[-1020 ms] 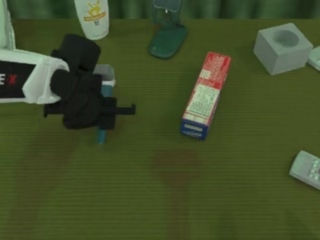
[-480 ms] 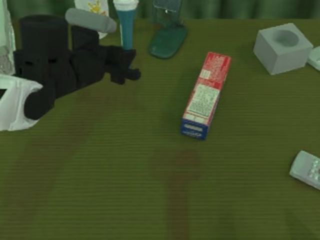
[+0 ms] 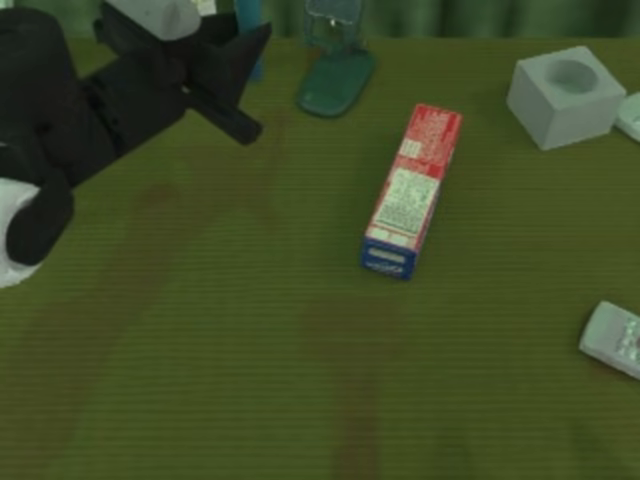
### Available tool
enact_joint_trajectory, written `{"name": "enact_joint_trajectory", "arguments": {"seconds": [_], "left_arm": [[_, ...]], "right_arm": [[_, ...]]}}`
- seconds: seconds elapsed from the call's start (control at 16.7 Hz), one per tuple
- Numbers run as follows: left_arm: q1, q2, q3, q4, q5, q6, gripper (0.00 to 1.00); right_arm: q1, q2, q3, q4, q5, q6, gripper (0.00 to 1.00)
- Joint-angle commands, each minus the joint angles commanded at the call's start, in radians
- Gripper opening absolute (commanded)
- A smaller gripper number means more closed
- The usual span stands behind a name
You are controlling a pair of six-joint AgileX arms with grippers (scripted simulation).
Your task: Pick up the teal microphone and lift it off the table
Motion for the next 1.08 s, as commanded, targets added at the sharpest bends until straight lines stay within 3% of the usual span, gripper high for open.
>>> {"name": "enact_joint_trajectory", "arguments": {"seconds": [0.36, 0.48, 0.84, 1.08], "left_arm": [[-0.021, 0.004, 0.001, 0.007, -0.018, 0.0, 0.0], [-0.07, 0.005, -0.01, 0.037, -0.069, -0.002, 0.0], [-0.277, -0.003, -0.062, 0.162, -0.293, -0.016, 0.0], [-0.306, -0.006, -0.069, 0.18, -0.322, -0.018, 0.0]], "right_arm": [[0.0, 0.0, 0.0, 0.0, 0.0, 0.0, 1.0], [0.0, 0.0, 0.0, 0.0, 0.0, 0.0, 1.0], [0.0, 0.0, 0.0, 0.0, 0.0, 0.0, 1.0], [0.0, 0.0, 0.0, 0.0, 0.0, 0.0, 1.0]]}}
